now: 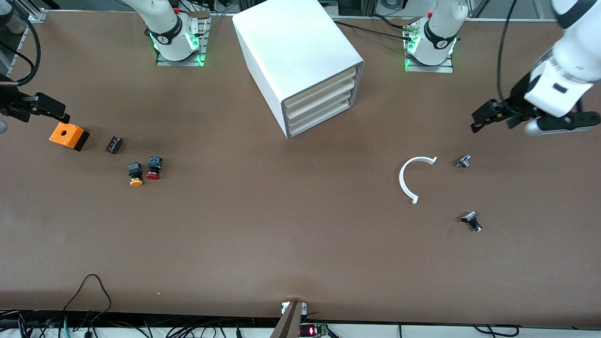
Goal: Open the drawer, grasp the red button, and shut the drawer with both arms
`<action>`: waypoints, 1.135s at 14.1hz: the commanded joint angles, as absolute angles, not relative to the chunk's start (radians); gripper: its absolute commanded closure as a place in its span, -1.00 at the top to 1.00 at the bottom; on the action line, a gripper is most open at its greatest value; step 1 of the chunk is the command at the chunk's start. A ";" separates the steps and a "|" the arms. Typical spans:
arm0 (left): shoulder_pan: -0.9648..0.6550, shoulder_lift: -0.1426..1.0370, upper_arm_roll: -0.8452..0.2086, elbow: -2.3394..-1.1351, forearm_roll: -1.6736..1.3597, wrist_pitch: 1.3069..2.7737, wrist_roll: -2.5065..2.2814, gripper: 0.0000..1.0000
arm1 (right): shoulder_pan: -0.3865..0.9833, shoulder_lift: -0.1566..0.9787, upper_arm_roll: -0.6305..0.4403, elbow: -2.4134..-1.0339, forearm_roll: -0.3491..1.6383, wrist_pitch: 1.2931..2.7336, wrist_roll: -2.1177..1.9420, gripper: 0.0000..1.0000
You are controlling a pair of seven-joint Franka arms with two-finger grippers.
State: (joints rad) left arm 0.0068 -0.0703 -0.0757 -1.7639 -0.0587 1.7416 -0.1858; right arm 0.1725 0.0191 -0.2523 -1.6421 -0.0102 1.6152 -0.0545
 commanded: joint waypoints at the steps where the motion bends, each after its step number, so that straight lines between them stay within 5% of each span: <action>1: 0.003 -0.051 -0.066 -1.671 0.004 1.616 -0.086 1.00 | 0.176 0.000 -0.242 -1.652 -0.031 1.629 -0.034 1.00; 16: 0.003 0.002 -0.069 -1.643 0.000 1.655 -0.090 1.00 | 0.144 0.008 -0.203 -1.654 -0.032 1.634 -0.023 1.00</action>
State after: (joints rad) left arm 0.0061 -0.0144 -0.0684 -1.6752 0.0007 1.6629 -0.1070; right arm 0.1698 0.0257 -0.2294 -1.6425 -0.0184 1.6278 -0.0395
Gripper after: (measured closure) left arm 0.000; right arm 0.000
